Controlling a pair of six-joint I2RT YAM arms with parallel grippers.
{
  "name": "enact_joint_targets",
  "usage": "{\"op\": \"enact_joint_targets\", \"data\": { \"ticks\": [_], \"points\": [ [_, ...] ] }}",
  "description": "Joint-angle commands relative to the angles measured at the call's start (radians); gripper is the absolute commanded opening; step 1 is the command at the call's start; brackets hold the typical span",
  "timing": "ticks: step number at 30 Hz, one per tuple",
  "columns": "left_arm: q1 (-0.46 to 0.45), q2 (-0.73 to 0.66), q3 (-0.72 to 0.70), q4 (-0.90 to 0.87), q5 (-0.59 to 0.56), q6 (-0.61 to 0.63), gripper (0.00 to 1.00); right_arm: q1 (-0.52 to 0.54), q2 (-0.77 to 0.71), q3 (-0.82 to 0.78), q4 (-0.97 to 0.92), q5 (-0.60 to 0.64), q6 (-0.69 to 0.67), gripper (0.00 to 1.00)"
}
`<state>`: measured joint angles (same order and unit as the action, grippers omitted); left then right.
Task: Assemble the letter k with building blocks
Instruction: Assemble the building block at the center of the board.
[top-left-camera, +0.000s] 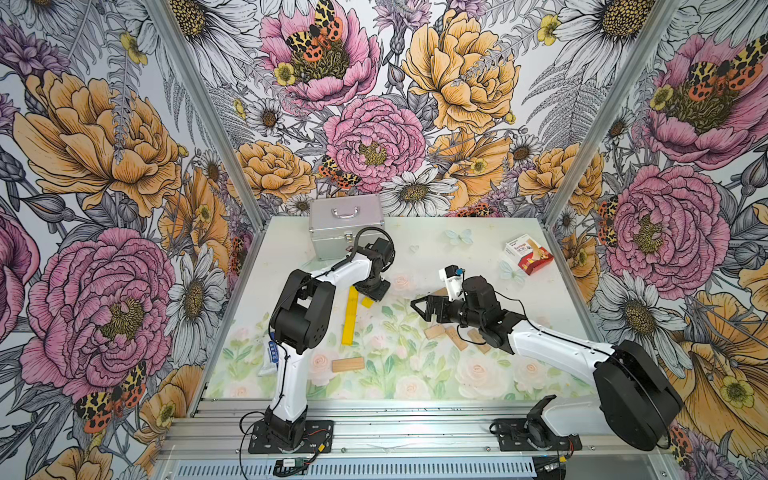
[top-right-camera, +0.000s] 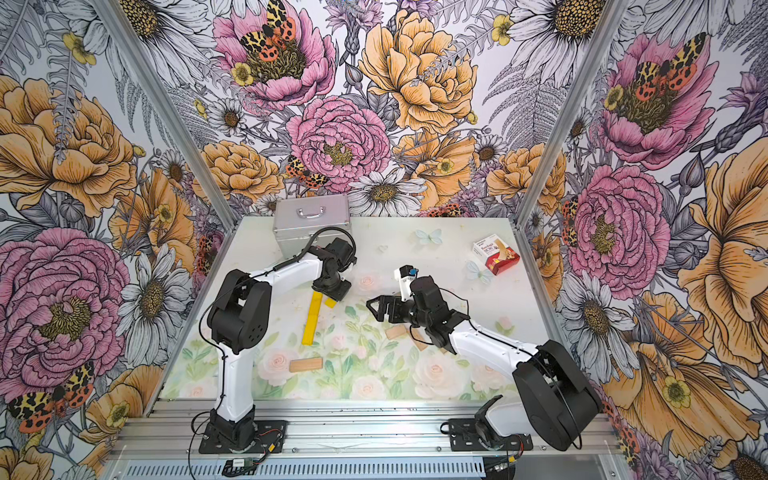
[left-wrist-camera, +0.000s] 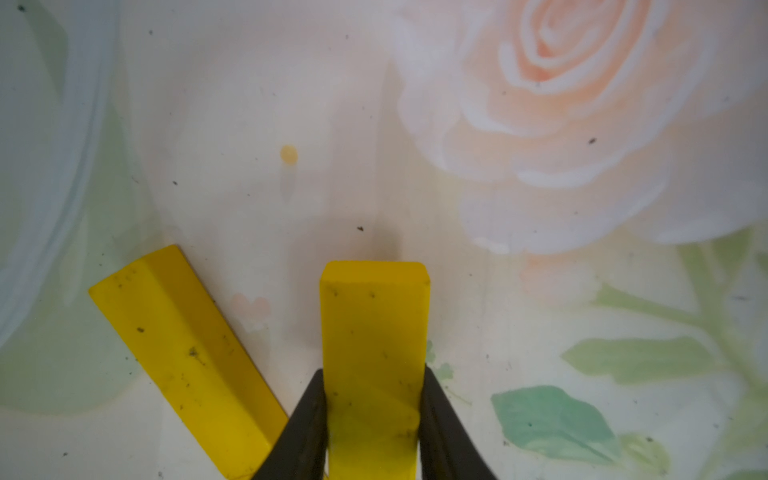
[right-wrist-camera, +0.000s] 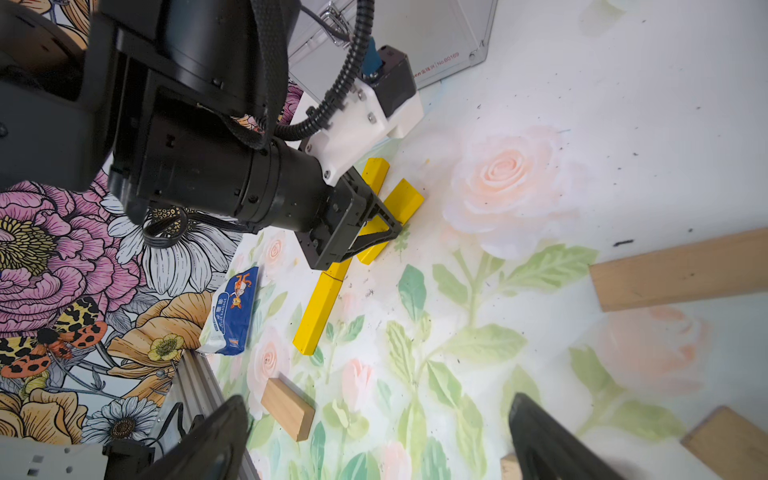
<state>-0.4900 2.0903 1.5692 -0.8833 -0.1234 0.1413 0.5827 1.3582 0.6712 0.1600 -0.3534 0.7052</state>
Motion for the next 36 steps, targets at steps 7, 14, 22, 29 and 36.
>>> {"op": "enact_joint_targets", "data": {
  "ticks": [7, 14, 22, 29, 36],
  "points": [
    [0.001, 0.006, 0.011, 0.003, 0.071, 0.151, 0.04, -0.006, -0.029, -0.017, 0.016, -0.002, -0.013, 0.99],
    [0.019, -0.011, -0.009, 0.009, 0.130, 0.207, 0.05, -0.009, -0.037, -0.028, 0.017, -0.001, -0.014, 0.99],
    [0.035, -0.046, -0.058, 0.020, 0.152, 0.279, 0.04, -0.012, -0.043, -0.032, 0.018, -0.004, -0.014, 0.99],
    [0.045, -0.076, -0.081, 0.041, 0.158, 0.336, 0.05, -0.013, -0.044, -0.035, 0.018, -0.005, -0.013, 0.99],
    [0.038, -0.075, -0.093, 0.061, 0.148, 0.372, 0.05, -0.014, -0.034, -0.025, 0.018, -0.010, -0.014, 0.99]
  ]
}}
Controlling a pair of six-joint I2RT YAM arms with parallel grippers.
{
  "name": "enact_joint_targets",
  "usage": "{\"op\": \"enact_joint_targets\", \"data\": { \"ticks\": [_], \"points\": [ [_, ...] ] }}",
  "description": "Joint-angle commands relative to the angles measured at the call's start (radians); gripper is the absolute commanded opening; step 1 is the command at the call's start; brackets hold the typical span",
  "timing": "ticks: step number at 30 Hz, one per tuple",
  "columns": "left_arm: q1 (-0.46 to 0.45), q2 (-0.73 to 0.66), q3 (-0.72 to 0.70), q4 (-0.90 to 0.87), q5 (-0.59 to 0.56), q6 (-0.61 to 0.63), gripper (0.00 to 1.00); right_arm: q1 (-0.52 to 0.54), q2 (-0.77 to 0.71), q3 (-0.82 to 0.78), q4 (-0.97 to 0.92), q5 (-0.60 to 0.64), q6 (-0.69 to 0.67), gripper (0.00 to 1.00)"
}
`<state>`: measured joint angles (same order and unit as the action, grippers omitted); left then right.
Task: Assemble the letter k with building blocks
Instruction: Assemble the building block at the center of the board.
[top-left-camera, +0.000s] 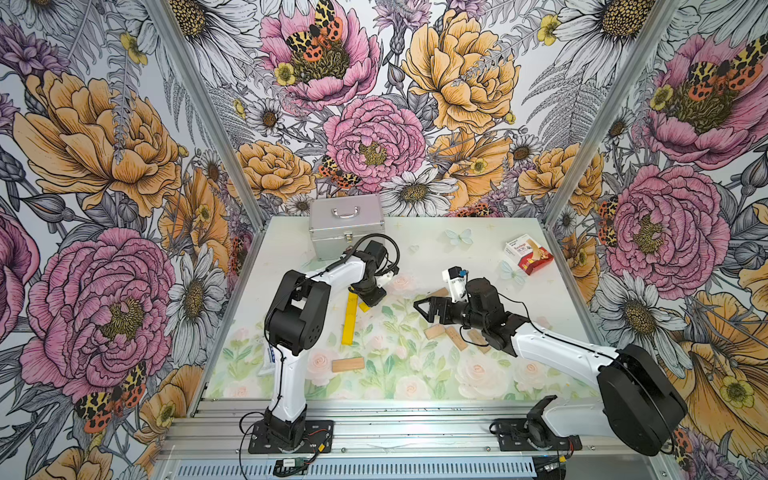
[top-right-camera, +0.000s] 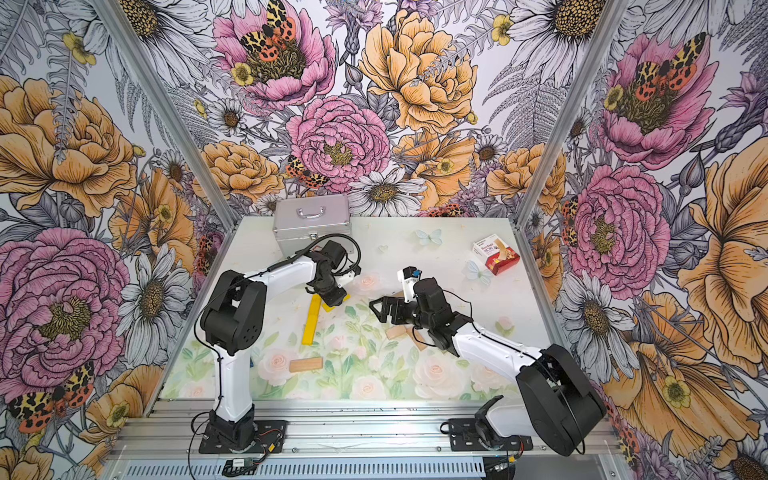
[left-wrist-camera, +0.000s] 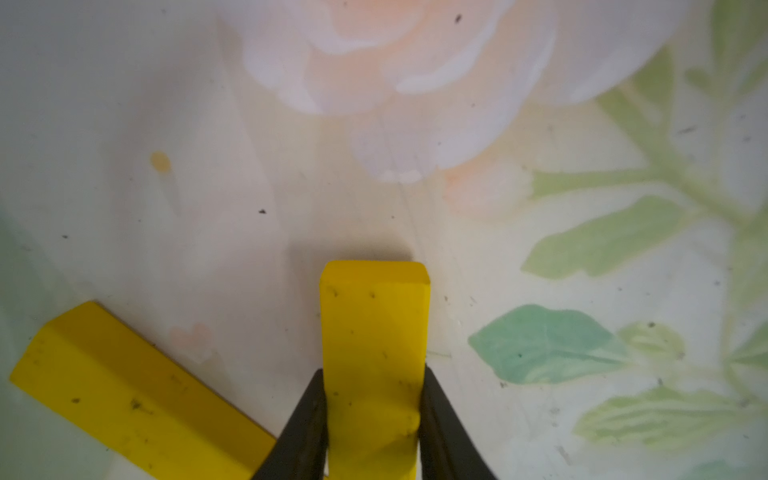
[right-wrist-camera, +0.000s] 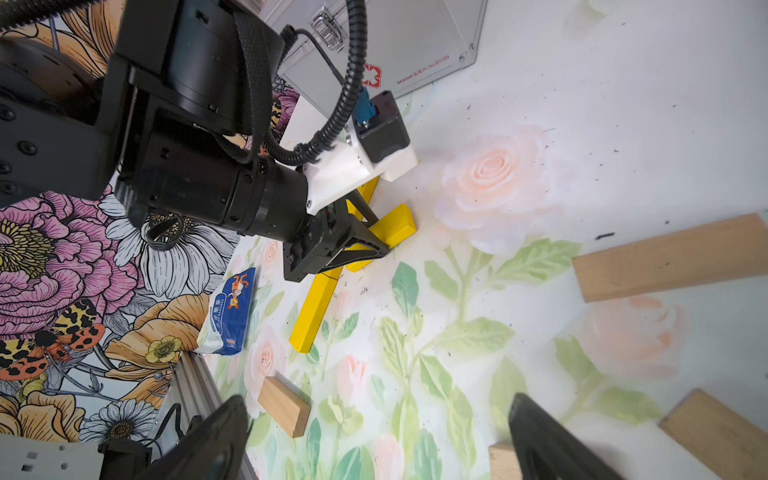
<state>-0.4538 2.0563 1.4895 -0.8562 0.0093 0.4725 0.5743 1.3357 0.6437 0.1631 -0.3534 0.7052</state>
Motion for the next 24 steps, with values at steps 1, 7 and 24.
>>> {"op": "enact_joint_targets", "data": {
  "ticks": [1, 7, 24],
  "points": [
    [-0.001, -0.042, -0.012, 0.037, 0.014, 0.046, 0.05, -0.005, -0.012, 0.005, 0.015, -0.010, -0.014, 0.99],
    [-0.006, -0.039, 0.004, 0.040, 0.028, 0.067, 0.05, -0.005, -0.006, 0.010, 0.015, -0.012, -0.014, 0.99],
    [-0.003, -0.062, 0.008, 0.037, 0.087, 0.170, 0.07, -0.005, 0.012, 0.017, 0.015, -0.022, -0.015, 0.99]
  ]
}}
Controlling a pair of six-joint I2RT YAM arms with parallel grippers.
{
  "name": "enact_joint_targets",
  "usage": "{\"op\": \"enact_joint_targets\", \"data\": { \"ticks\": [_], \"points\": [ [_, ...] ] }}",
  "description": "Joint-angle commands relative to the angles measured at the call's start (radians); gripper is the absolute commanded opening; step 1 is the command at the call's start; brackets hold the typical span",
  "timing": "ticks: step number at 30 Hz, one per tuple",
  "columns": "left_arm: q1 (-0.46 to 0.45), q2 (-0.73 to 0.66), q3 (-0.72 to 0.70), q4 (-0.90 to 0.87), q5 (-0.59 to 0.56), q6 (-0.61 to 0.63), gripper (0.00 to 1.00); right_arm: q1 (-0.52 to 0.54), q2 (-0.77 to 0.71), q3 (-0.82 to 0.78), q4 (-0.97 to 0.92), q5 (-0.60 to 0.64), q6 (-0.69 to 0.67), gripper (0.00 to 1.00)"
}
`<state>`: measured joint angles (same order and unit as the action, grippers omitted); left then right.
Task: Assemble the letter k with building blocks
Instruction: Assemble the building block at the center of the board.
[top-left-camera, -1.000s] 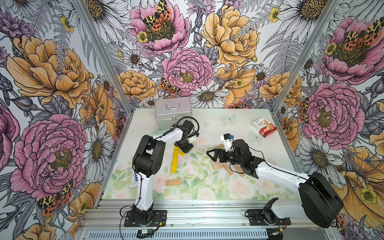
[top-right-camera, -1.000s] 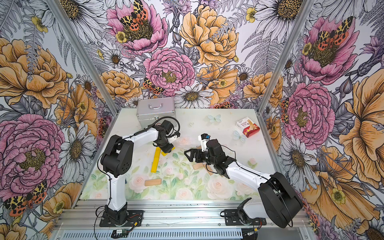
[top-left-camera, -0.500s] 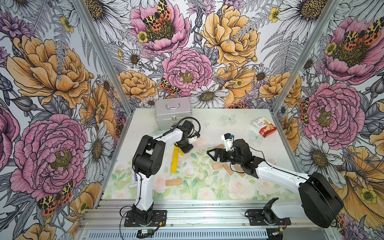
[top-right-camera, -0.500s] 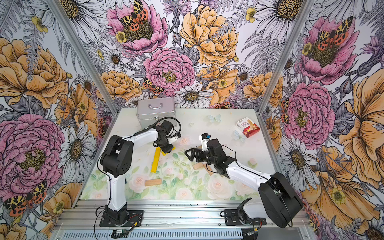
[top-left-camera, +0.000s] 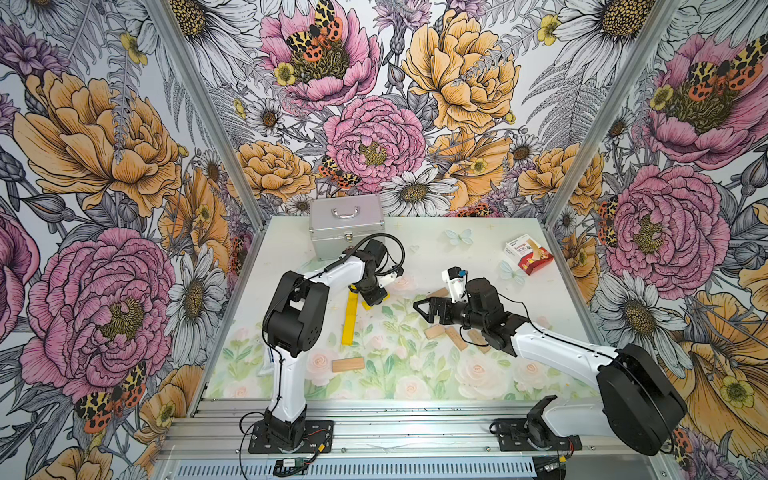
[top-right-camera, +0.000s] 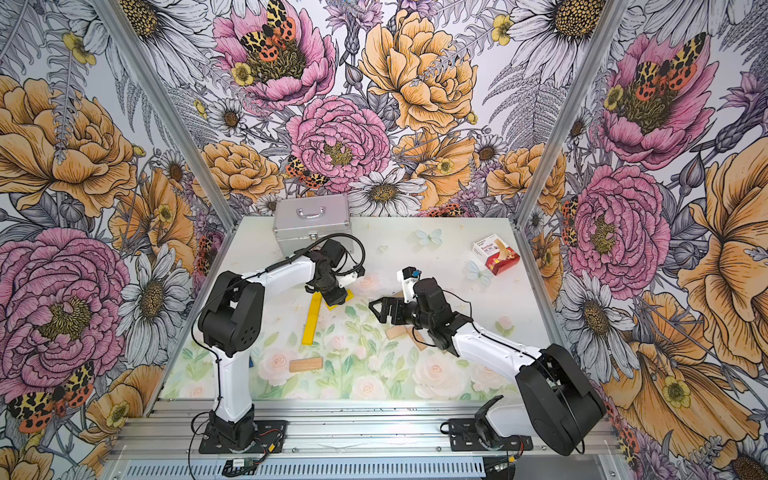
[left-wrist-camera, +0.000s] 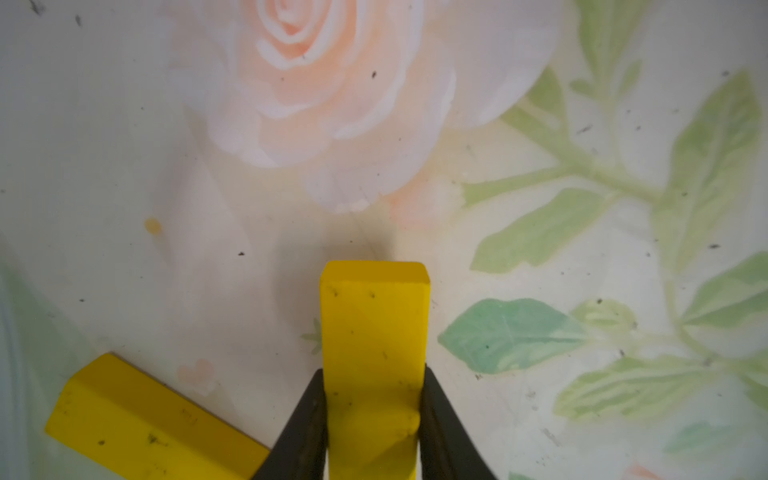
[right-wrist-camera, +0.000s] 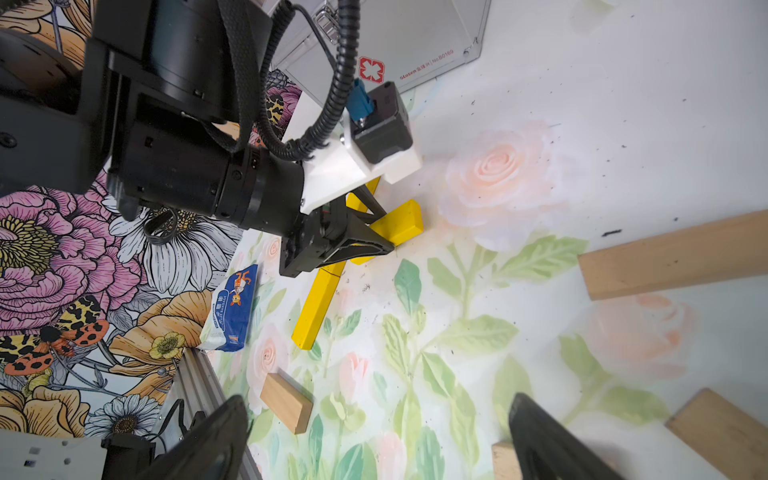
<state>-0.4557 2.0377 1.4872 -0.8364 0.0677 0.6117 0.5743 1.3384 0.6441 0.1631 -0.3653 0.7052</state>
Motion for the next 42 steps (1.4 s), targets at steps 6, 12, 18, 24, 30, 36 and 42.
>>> {"op": "enact_joint_targets", "data": {
  "ticks": [6, 12, 18, 24, 30, 36, 42],
  "points": [
    [0.006, -0.035, 0.013, 0.017, 0.025, 0.031, 0.07, -0.006, 0.008, 0.015, 0.013, -0.010, -0.014, 0.99],
    [0.014, -0.030, 0.011, 0.017, 0.020, 0.031, 0.07, -0.007, 0.005, 0.013, 0.014, -0.007, -0.013, 0.99],
    [0.020, -0.015, 0.020, 0.017, 0.021, 0.031, 0.07, -0.007, 0.005, 0.014, 0.012, -0.006, -0.012, 0.99],
    [0.028, -0.002, 0.023, 0.017, 0.016, 0.031, 0.07, -0.007, 0.006, 0.013, 0.010, -0.003, -0.013, 0.99],
    [0.037, 0.003, 0.019, 0.017, 0.012, 0.030, 0.07, -0.007, 0.011, 0.017, 0.010, -0.004, -0.012, 0.99],
    [0.040, 0.002, 0.017, 0.019, 0.014, 0.028, 0.07, -0.007, 0.011, 0.016, 0.009, -0.004, -0.014, 0.99],
    [0.040, 0.012, 0.016, 0.018, 0.012, 0.026, 0.07, -0.007, 0.006, 0.014, 0.009, -0.002, -0.012, 0.99]
  ]
}}
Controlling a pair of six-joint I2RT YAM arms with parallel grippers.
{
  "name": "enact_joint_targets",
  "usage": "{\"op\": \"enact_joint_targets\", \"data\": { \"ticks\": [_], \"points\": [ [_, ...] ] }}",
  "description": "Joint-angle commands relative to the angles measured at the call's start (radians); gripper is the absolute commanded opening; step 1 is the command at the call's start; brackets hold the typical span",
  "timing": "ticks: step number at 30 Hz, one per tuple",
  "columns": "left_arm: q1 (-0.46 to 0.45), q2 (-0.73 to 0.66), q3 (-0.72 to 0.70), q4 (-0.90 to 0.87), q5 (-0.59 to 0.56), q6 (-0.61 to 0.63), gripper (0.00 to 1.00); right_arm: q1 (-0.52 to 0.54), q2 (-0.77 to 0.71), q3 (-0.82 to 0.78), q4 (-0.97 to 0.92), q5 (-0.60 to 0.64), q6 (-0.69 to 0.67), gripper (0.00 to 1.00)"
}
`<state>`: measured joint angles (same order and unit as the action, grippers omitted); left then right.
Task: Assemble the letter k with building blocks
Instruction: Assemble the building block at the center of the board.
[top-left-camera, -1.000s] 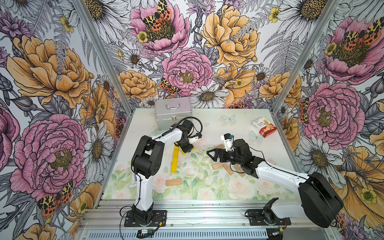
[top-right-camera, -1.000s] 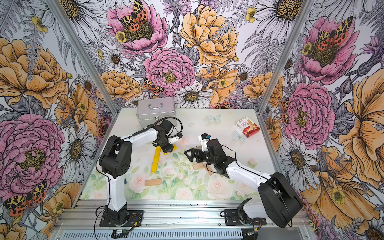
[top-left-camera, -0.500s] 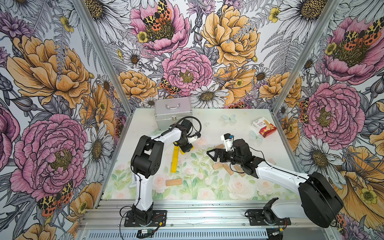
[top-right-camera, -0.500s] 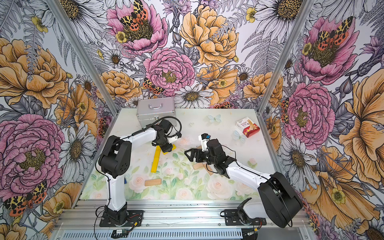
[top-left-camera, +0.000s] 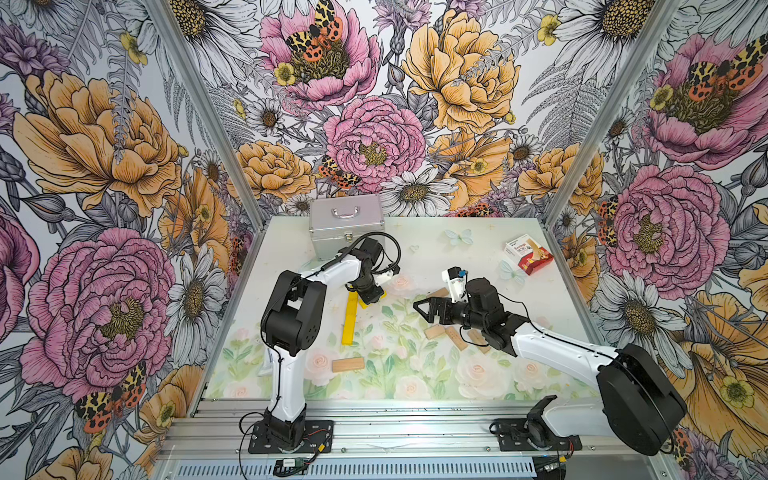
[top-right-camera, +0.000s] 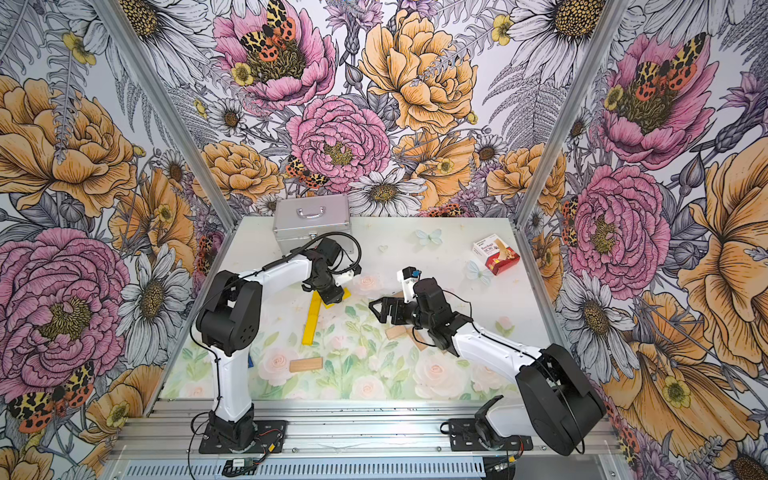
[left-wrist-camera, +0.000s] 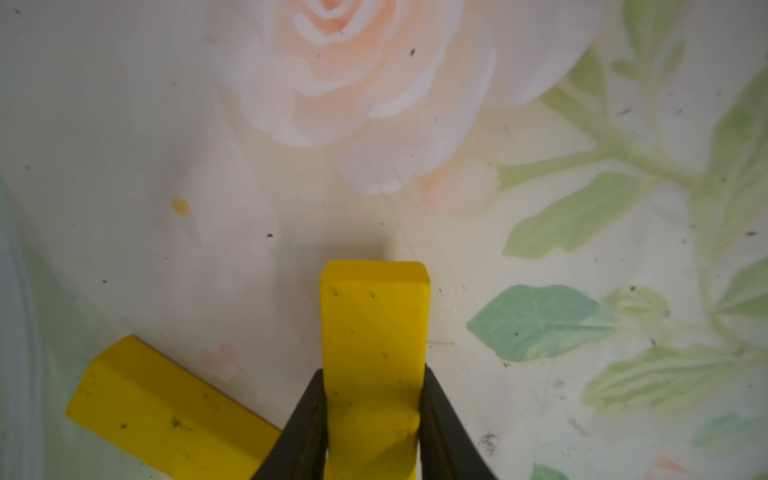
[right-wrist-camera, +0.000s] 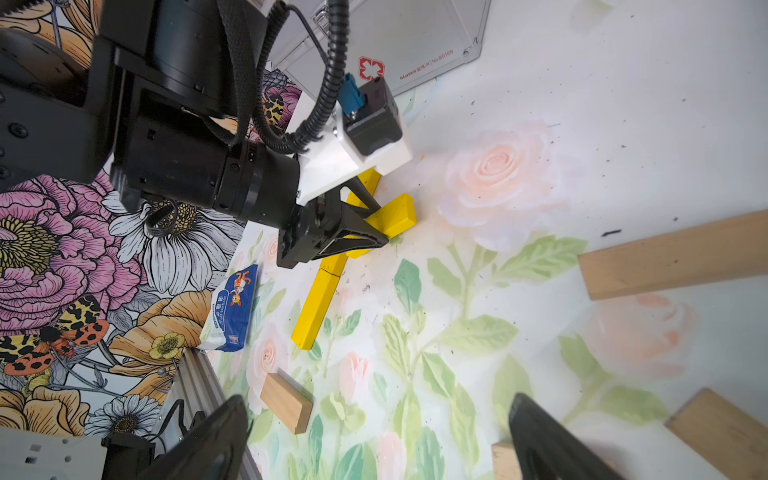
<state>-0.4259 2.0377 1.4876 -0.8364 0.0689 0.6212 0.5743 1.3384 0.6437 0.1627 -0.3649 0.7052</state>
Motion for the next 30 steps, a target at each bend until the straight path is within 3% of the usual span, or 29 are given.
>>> {"op": "enact_joint_targets", "data": {
  "ticks": [1, 30],
  "points": [
    [0.011, 0.013, 0.014, 0.019, 0.011, 0.016, 0.07, -0.007, 0.005, 0.014, 0.010, -0.003, -0.012, 0.99],
    [0.013, 0.055, 0.019, 0.017, -0.004, 0.012, 0.07, -0.008, 0.007, 0.019, 0.009, -0.005, -0.015, 0.99]
  ]
}}
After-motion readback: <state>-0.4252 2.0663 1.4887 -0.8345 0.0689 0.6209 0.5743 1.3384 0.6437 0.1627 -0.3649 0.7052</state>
